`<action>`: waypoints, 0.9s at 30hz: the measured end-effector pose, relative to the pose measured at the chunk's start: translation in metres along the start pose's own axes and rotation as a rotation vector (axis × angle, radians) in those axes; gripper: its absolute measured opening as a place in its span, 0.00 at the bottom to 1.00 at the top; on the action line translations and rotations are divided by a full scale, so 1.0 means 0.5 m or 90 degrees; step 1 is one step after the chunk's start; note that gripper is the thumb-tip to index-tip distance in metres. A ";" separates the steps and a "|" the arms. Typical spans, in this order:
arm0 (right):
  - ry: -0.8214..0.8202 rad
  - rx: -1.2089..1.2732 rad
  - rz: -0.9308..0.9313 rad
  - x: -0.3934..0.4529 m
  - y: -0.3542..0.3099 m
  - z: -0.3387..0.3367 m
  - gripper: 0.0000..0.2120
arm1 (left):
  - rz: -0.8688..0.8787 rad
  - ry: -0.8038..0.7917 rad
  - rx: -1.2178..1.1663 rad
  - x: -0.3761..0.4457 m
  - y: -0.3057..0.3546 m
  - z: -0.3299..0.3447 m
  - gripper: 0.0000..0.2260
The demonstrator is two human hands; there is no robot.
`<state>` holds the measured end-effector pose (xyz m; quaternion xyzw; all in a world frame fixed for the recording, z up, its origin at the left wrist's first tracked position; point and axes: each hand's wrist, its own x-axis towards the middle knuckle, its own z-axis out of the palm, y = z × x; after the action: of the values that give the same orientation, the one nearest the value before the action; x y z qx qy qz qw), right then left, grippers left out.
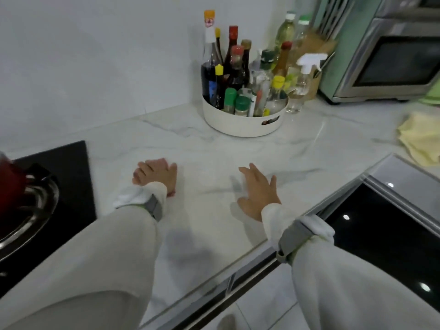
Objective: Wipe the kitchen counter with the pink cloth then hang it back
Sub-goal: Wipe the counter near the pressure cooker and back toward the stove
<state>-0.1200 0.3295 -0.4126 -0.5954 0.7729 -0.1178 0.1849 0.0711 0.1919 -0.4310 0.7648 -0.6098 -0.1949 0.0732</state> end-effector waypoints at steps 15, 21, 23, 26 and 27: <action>0.024 -0.037 -0.028 0.209 0.198 -0.120 0.19 | 0.342 0.026 0.152 -0.034 0.254 0.154 0.26; 0.009 0.018 -0.031 0.227 0.315 -0.168 0.18 | -0.055 0.187 0.008 0.010 0.256 0.157 0.26; 0.014 0.033 -0.017 0.234 0.344 -0.186 0.17 | 0.063 0.169 0.041 -0.042 0.335 0.200 0.31; 0.030 0.025 0.005 0.261 0.447 -0.249 0.17 | 0.255 0.046 0.113 -0.157 0.539 0.307 0.39; 0.029 0.019 0.003 0.264 0.456 -0.257 0.17 | 0.268 0.030 0.101 -0.179 0.581 0.323 0.39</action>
<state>-0.4040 0.2572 -0.4075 -0.5878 0.7765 -0.1429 0.1763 -0.2701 0.2271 -0.4581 0.6286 -0.7673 -0.1086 0.0661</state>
